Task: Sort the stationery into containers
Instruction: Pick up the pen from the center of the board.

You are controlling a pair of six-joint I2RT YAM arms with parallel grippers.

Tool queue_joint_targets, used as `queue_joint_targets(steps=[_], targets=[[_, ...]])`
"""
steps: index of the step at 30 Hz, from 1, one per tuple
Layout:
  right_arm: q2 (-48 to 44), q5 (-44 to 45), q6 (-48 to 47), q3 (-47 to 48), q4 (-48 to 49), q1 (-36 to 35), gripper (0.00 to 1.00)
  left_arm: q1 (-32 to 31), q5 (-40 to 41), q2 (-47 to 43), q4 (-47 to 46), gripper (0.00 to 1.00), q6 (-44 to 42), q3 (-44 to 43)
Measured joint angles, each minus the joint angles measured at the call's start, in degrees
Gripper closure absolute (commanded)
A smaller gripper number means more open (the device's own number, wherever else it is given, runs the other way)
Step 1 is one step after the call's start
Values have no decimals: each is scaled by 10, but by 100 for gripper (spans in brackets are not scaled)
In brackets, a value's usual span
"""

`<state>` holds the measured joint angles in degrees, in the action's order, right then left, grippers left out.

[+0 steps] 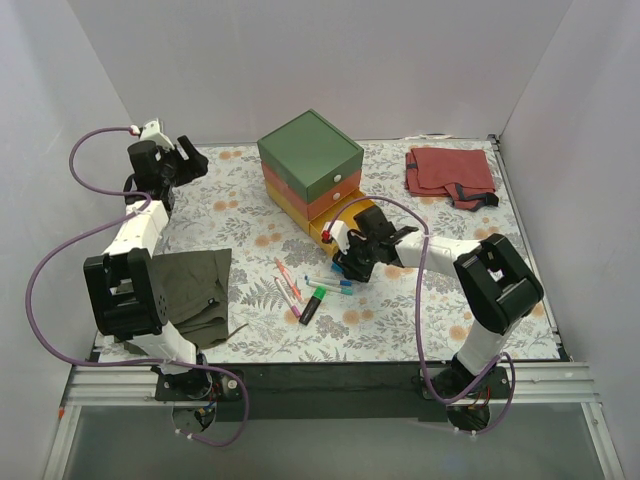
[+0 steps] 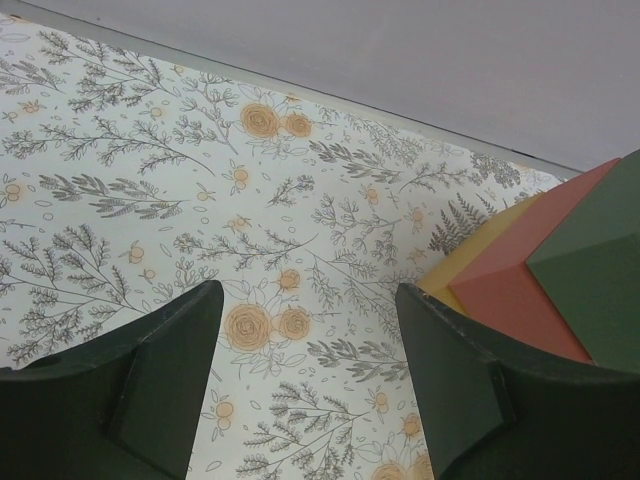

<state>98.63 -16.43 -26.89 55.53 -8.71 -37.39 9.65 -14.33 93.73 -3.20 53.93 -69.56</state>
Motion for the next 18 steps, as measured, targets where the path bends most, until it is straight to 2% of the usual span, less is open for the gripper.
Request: queue_joint_targets(steps=[3, 4, 8, 13, 18], targets=[[-5, 1, 2, -14, 4, -6, 60, 0, 0, -3, 0, 30, 1, 7], [-7, 1, 2, -16, 5, -7, 71, 0, 0, -3, 0, 30, 1, 8], [-13, 4, 4, -26, 16, -9, 88, 0, 0, -5, 0, 30, 3, 9], [-36, 19, -2, -33, -1, -9, 92, 0, 0, -7, -2, 30, 5, 9], [-121, 33, -44, -17, -81, -9, 91, 4, 0, -7, -8, 30, 13, 9]])
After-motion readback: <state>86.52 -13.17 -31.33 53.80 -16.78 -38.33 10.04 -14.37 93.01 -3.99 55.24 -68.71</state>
